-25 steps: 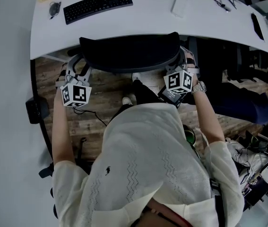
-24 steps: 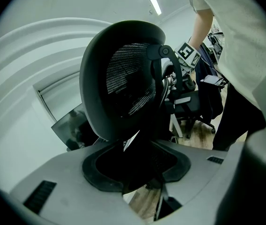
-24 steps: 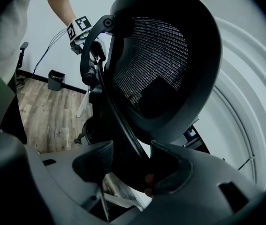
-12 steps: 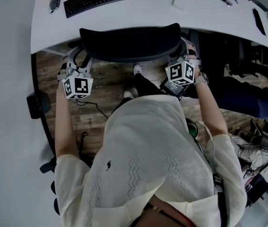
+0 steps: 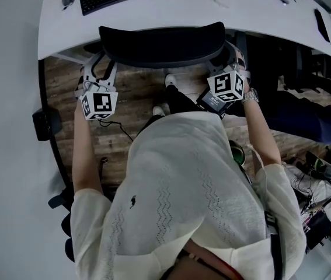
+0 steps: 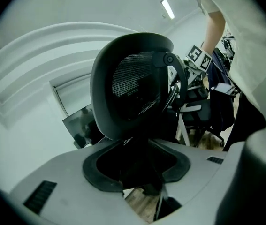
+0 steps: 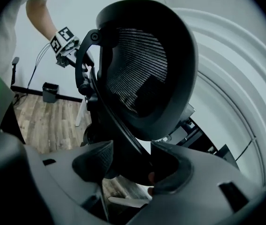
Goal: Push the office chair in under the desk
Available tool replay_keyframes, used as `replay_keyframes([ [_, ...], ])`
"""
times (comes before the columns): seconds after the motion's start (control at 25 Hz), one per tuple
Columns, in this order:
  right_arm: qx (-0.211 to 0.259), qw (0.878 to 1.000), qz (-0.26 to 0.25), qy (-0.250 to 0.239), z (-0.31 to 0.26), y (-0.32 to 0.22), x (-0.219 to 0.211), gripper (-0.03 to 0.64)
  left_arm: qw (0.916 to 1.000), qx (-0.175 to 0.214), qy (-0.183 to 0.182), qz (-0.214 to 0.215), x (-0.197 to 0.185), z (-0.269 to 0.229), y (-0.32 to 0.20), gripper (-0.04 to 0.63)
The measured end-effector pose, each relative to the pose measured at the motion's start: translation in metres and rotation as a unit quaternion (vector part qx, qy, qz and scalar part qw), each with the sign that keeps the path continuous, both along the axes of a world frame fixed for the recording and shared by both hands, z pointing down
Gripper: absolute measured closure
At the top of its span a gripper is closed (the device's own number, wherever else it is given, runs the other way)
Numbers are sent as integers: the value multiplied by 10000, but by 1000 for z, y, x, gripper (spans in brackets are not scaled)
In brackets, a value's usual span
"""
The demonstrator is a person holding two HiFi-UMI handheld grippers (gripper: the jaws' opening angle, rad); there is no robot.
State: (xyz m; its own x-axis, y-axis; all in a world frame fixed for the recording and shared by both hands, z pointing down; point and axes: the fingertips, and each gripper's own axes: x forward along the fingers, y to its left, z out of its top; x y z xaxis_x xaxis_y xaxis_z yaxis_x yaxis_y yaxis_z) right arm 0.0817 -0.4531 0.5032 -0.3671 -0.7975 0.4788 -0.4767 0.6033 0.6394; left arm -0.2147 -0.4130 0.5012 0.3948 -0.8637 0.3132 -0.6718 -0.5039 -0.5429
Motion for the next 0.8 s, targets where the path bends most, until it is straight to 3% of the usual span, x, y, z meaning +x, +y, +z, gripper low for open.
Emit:
replay_keyframes([
  [0.16, -207, 9974, 410, -551, -5, 12, 8, 370, 9980, -302, 551, -65, 12, 8, 20, 457],
  [0.28, -615, 9873, 710, -1283, -7, 28, 10, 396, 9923, -586, 1082, -113, 26, 9, 37, 531],
  [0.44, -1086, 9587, 876, -2479, -17, 54, 5, 473, 9800, -787, 1820, -193, 46, 3, 56, 559],
  [0.56, -1221, 9390, 914, -3083, -30, 70, 1, 524, 9687, -835, 2327, -231, 59, -8, 69, 571],
  [0.68, -1209, 9239, 969, -3498, -42, 82, 0, 588, 9547, -889, 2831, -206, 70, -20, 80, 574],
  [0.8, -1176, 9193, 979, -3627, -47, 93, -3, 615, 9446, -888, 3160, -98, 81, -33, 92, 575],
])
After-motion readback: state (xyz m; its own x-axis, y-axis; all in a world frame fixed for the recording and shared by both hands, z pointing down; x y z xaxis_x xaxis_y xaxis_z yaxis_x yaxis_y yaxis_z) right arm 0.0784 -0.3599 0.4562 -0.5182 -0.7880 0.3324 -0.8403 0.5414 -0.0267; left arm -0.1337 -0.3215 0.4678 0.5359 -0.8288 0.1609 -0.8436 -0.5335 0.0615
